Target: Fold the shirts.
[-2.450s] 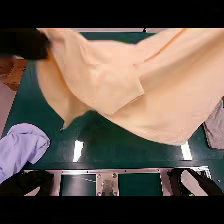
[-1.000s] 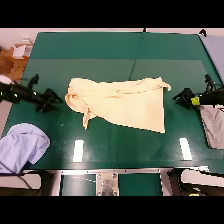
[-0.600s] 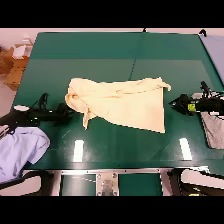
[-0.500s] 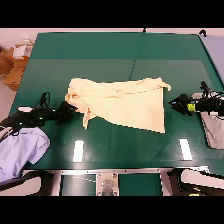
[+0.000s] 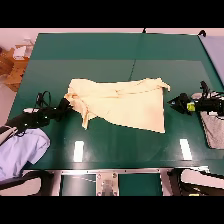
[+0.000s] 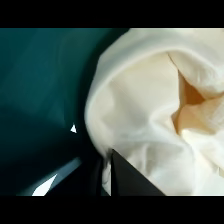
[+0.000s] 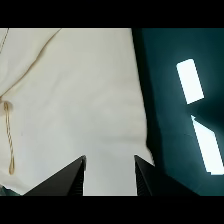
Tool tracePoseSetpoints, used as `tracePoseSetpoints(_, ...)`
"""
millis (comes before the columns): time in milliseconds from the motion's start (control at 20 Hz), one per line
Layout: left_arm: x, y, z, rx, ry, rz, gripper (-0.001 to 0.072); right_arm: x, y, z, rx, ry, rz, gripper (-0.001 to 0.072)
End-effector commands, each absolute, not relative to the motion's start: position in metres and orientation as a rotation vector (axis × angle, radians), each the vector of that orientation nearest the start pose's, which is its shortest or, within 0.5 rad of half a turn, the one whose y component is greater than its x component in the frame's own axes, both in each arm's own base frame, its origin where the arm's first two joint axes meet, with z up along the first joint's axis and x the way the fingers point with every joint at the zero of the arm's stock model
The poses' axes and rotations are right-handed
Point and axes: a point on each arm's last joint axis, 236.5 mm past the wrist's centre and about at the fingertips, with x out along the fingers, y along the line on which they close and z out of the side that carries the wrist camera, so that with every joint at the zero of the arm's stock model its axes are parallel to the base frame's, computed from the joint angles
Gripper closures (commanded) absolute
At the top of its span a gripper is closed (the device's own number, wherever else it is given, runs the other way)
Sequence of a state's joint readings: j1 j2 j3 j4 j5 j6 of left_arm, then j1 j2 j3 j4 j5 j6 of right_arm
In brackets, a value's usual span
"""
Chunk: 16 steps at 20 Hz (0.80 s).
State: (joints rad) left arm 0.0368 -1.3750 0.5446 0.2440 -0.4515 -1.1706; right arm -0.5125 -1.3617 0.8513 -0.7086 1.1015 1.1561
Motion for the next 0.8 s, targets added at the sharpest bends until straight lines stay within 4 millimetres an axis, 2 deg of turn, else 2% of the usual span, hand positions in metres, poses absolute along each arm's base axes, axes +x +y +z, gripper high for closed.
tracePoseSetpoints(0,0.377,-0.105,-0.11,-1.044,1.08,-0.048,0.0673,0.361,-0.017,-0.046,0.905,1.175,0.17,0.0361)
tracePoseSetpoints(150,0.382,-0.096,-0.06,-1.051,1.075,-0.194,0.0682,0.352,-0.01,-0.043,0.919,1.207,0.206,0.0361)
tracePoseSetpoints(250,0.36,-0.062,-0.045,-0.986,1.167,-0.196,0.0682,0.348,-0.013,-0.039,0.942,1.21,0.195,0.039)
tracePoseSetpoints(300,0.342,-0.038,-0.047,-0.932,1.245,-0.156,0.0682,0.346,-0.018,-0.037,0.959,1.208,0.18,0.042)
tracePoseSetpoints(350,0.325,-0.015,-0.049,-0.88,1.318,-0.122,0.0682,0.341,-0.023,-0.037,0.981,1.218,0.156,0.042)
tracePoseSetpoints(400,0.315,0.004,-0.049,-0.848,1.348,-0.097,0.0681,0.333,-0.028,-0.038,1.0,1.233,0.124,0.042)
tracePoseSetpoints(450,0.316,0.014,-0.047,-0.844,1.332,-0.086,0.0679,0.324,-0.032,-0.04,1.011,1.25,0.09,0.0419)
tracePoseSetpoints(550,0.323,0.02,-0.05,-0.791,1.297,-0.1,0.0664,0.3,-0.034,-0.05,1.023,1.294,0.023,0.0387)
tracePoseSetpoints(600,0.324,0.02,-0.053,-0.778,1.298,-0.11,0.0664,0.286,-0.032,-0.057,1.031,1.327,-0.011,0.0311)
tracePoseSetpoints(750,0.319,0.028,-0.07,-0.736,1.336,-0.097,0.0664,0.248,-0.015,-0.082,1.072,1.429,-0.06,0.0287)
